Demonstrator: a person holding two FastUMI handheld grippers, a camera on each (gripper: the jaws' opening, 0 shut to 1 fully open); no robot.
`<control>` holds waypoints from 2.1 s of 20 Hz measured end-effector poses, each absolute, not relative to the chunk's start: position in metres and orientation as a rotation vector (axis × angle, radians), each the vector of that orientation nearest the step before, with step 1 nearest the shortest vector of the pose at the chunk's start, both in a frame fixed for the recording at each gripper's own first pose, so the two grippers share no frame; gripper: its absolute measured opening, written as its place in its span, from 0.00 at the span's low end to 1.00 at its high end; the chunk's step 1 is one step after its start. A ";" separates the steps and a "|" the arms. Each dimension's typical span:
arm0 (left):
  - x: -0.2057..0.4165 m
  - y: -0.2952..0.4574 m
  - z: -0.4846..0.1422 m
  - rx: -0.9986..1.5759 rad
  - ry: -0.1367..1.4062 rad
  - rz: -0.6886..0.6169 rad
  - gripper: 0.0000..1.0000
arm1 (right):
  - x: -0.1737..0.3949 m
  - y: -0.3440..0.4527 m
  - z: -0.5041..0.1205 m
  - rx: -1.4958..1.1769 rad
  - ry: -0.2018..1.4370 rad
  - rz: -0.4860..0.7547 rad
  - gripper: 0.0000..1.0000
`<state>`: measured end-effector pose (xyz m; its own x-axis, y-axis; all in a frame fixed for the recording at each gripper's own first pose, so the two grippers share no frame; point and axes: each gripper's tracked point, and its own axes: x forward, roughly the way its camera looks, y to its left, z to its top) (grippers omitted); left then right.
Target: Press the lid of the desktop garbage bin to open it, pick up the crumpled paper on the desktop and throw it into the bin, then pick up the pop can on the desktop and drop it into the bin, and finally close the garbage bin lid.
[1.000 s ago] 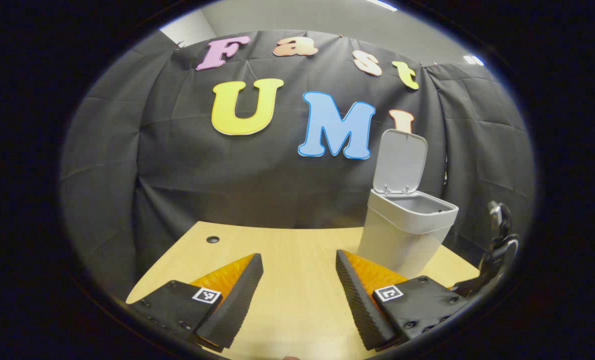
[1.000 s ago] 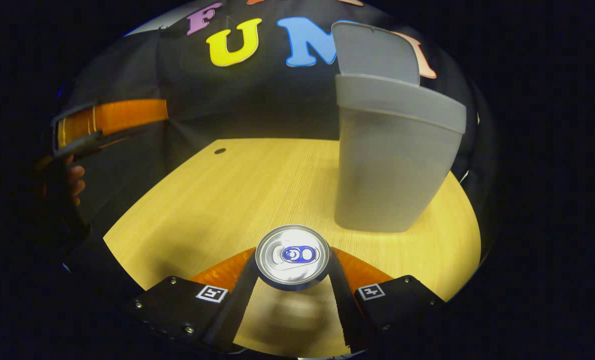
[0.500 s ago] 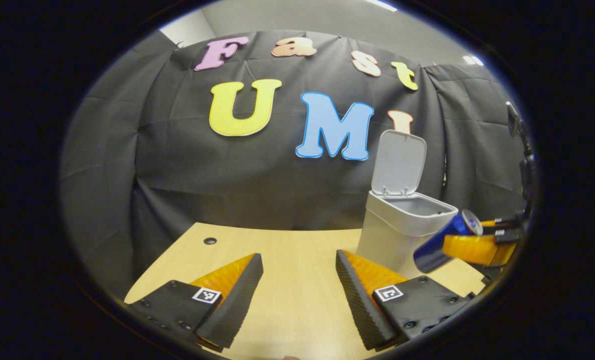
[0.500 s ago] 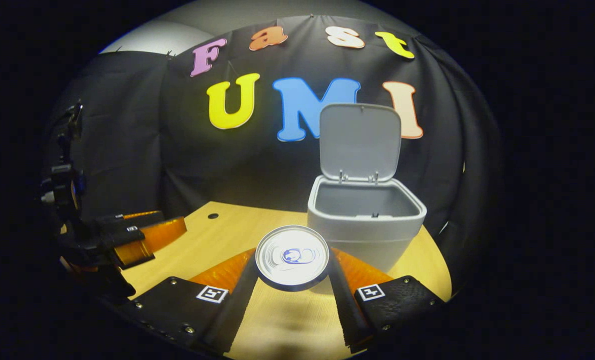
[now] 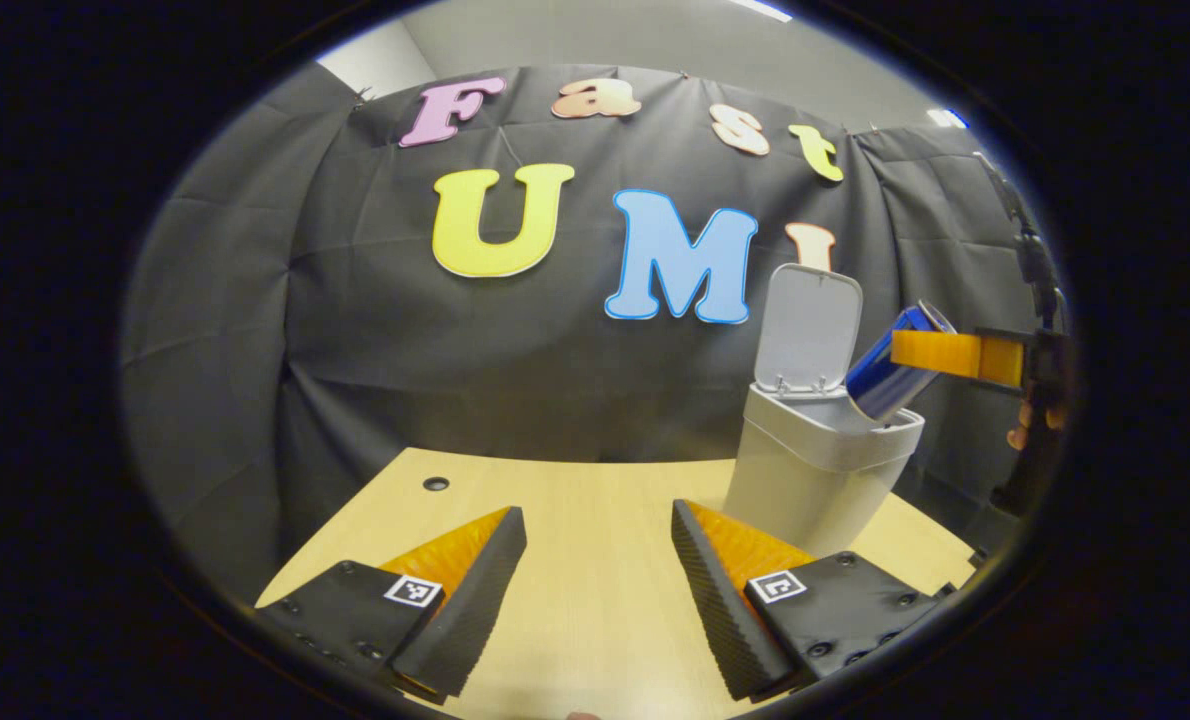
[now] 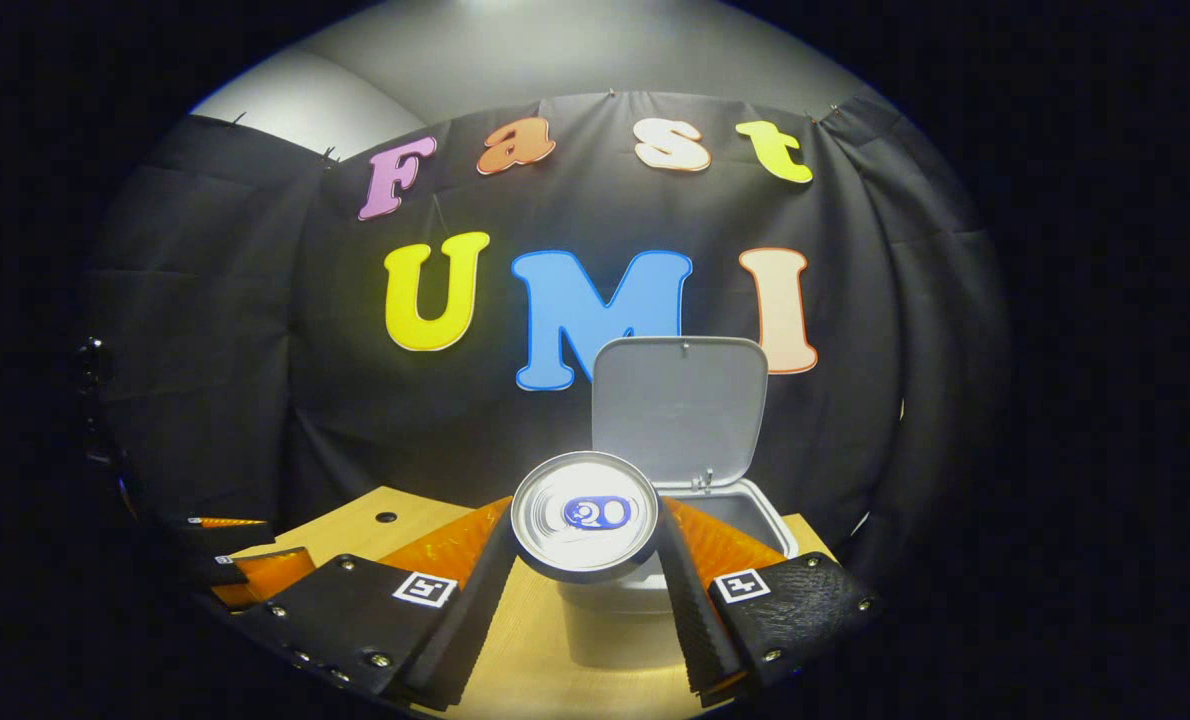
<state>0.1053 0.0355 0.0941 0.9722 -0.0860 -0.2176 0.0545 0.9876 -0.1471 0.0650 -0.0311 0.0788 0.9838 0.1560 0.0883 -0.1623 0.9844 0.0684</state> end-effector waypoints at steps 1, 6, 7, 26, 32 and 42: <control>0.103 0.036 0.095 -0.139 0.224 -0.067 0.96 | 0.071 -0.034 0.081 0.075 -0.089 0.154 0.79; 0.103 0.043 0.100 -0.135 0.213 -0.044 0.96 | 0.102 -0.043 0.080 0.037 -0.090 0.121 0.79; 0.102 0.045 0.101 -0.135 0.211 -0.042 0.96 | 0.109 -0.046 0.077 0.021 -0.084 0.113 0.79; 0.116 0.030 0.094 -0.151 0.227 -0.068 0.96 | 0.146 -0.081 0.056 -0.004 0.012 -0.010 0.89; 0.118 0.023 0.097 -0.173 0.220 -0.083 0.96 | 0.139 -0.093 0.107 0.004 -0.079 -0.030 0.88; 0.111 0.034 0.100 -0.180 0.210 -0.058 0.96 | 0.150 -0.111 0.155 0.026 -0.152 -0.089 0.59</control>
